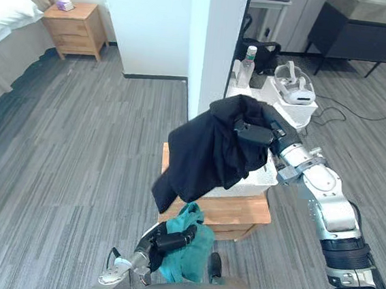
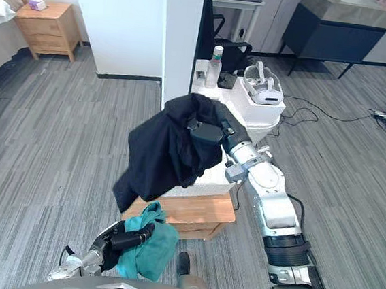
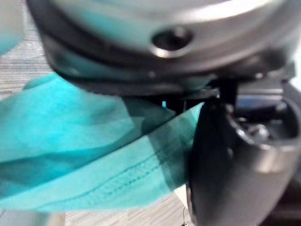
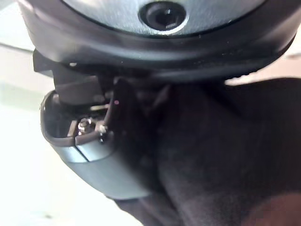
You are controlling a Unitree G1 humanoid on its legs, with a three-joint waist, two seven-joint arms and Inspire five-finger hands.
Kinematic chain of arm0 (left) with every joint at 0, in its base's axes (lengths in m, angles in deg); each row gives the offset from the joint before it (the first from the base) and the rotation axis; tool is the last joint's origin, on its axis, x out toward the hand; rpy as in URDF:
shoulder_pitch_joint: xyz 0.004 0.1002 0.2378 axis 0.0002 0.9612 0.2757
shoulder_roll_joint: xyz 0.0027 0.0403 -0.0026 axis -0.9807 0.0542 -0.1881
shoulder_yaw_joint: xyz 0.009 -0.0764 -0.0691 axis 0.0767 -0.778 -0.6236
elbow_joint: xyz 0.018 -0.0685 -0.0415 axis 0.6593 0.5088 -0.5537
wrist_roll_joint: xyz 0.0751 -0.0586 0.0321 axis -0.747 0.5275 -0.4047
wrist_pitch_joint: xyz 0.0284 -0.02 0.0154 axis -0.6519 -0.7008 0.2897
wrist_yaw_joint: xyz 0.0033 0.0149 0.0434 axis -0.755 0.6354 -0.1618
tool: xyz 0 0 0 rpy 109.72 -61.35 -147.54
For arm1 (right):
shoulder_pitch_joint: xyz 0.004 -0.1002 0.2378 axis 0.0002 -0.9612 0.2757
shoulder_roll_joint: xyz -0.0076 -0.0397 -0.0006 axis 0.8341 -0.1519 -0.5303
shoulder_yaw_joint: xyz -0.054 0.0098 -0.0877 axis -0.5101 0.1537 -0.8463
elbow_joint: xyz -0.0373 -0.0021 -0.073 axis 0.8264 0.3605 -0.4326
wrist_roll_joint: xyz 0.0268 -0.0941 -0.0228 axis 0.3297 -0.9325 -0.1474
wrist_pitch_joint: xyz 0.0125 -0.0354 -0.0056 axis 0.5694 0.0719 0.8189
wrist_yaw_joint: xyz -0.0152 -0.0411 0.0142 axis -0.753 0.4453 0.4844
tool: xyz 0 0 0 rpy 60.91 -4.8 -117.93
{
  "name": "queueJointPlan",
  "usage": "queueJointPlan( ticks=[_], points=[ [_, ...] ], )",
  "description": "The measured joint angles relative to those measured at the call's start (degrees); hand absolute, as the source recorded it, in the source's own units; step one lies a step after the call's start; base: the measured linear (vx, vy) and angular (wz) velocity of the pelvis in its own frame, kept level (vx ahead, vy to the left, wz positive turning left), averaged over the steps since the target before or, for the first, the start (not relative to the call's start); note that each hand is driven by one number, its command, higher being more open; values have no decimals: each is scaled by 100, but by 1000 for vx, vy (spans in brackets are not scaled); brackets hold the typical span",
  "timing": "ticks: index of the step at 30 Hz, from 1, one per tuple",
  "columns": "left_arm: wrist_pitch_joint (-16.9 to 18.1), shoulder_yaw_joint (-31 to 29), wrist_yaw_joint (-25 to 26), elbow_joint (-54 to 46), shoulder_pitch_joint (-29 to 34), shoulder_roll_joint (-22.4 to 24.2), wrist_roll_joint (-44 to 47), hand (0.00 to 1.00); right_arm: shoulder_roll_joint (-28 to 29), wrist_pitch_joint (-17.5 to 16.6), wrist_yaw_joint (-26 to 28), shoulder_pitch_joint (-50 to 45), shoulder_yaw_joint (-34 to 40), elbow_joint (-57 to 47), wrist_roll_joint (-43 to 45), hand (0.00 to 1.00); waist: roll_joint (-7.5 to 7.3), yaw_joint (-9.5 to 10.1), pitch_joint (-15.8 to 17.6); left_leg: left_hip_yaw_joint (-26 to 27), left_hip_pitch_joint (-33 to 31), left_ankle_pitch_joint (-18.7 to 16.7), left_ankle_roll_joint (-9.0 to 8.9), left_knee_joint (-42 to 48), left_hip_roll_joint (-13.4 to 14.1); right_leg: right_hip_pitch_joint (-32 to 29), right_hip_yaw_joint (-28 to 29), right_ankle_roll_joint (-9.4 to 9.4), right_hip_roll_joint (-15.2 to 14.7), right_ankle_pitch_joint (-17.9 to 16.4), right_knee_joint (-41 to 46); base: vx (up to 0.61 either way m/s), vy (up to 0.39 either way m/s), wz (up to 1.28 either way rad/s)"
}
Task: Tidy up the quilt and then pick up the clothes from the bed and put them into the laundry hamper
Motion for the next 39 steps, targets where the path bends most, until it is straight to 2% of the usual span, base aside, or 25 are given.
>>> queueJointPlan(
  ticks=[6,8,11,13,17,22,28,35,39],
  points=[
    [-222,-6,1,-1,181,0,-17,0,307,261,-369,2,-282,446,-32,0,82,108,96,-63,-7,19,5,3,-11,27,-53,-65,-15,-43,0,-31,-8,7],
    [-222,-12,1,-10,181,2,-21,0,363,308,-570,69,-282,459,-35,0,143,114,264,-146,-24,26,5,12,-21,56,-128,-82,-36,-56,0,-36,-12,20],
    [-221,-108,-1,-80,161,-2,-17,0,373,361,-872,652,-248,772,-246,0,201,115,562,-229,-199,37,-27,37,-23,-52,-213,-90,-57,-61,0,-45,-25,19],
    [-220,-115,-2,-109,103,-6,-16,0,367,398,-1041,1028,-7,1027,-254,0,249,117,757,-307,-330,65,-60,83,-16,-121,-311,-94,-70,-57,1,-24,-26,23],
    [-216,-107,-43,-309,91,34,-12,0,180,438,-1233,1608,531,1366,-473,0,440,162,1091,-362,-428,90,-42,115,-4,-174,-379,-61,-67,1,4,17,6,7],
    [-213,-116,-47,-556,23,47,23,0,-123,456,-1233,2246,592,1573,-485,0,488,125,1358,-201,-415,85,-44,106,-41,-220,-284,-35,-100,21,4,17,49,-10],
    [-201,-183,-19,-865,-295,56,247,0,-616,453,-1217,3415,587,1925,-707,0,619,130,1934,-158,-842,13,16,419,-62,-563,-214,-62,-105,129,4,-61,10,-5],
    [-189,-235,46,-942,-277,132,262,0,-653,449,-1084,3354,575,2277,-698,0,718,130,2159,70,-810,-30,23,395,-30,-692,-46,-110,8,169,5,-4,4,-20],
    [-39,-237,77,-928,-274,205,260,0,-550,308,-933,3026,367,2697,-710,0,752,169,2226,253,-665,-44,44,318,-18,-673,82,-117,68,176,4,-10,6,-21]
  ],
)
